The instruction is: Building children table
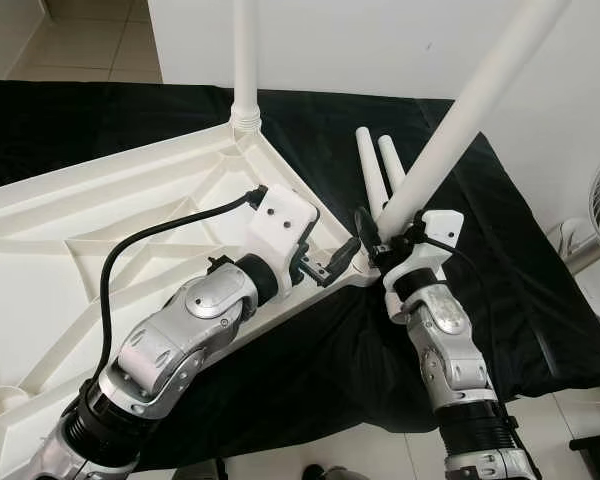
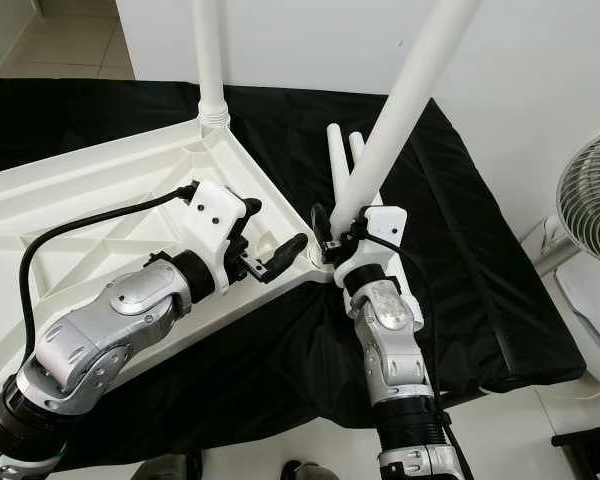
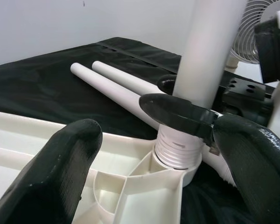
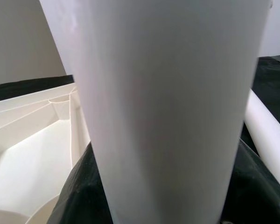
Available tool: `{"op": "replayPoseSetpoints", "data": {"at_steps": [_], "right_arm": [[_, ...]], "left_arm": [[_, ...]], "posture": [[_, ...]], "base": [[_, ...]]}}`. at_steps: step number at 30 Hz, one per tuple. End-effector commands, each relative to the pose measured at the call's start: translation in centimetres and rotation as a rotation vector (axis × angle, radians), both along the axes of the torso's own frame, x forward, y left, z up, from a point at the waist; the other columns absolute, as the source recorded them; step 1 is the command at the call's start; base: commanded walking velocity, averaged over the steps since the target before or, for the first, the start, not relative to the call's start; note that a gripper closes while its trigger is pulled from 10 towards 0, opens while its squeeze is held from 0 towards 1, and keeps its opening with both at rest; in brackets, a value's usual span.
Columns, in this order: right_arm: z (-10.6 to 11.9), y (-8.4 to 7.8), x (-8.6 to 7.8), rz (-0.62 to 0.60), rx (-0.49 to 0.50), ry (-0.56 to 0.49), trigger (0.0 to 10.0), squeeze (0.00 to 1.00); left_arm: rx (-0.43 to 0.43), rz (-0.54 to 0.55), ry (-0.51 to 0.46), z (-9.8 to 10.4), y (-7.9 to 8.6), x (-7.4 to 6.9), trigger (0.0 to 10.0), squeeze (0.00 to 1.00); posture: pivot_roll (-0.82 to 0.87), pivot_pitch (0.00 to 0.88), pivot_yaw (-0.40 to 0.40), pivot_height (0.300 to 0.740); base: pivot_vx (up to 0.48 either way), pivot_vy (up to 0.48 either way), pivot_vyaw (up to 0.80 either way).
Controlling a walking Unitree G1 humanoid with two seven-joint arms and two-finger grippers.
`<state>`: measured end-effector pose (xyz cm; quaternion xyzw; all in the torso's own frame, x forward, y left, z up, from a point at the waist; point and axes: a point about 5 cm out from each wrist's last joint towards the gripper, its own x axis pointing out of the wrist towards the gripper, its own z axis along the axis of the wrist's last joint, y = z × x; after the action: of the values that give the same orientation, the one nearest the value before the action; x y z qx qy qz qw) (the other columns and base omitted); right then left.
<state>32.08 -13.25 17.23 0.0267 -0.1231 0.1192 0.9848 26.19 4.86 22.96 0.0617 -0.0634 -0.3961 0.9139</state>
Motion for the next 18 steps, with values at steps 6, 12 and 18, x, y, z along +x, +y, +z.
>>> {"op": "replayPoseSetpoints", "data": {"at_steps": [6,12,18], "right_arm": [[-4.55,-1.13,-0.31,-0.067,-0.063,0.214,10.0,0.0],[-4.82,-0.81,-0.6,-0.082,-0.061,0.226,10.0,0.0],[-4.9,-0.38,-0.67,-0.213,-0.015,0.256,10.0,0.0]], "left_arm": [[0.015,-0.118,0.009,-0.09,-0.53,-0.71,10.0,0.0],[0.015,-0.116,0.01,-0.12,-0.54,-0.75,10.0,0.0],[0.014,-0.116,0.009,-0.11,-0.52,-0.73,10.0,0.0]], "posture": [[0.1,0.199,-0.052,0.74],[0.1,0.199,-0.056,0.74],[0.1,0.199,-0.056,0.74]], "base": [[0.0,0.0,0.0],[0.0,0.0,0.0],[0.0,0.0,0.0]]}}
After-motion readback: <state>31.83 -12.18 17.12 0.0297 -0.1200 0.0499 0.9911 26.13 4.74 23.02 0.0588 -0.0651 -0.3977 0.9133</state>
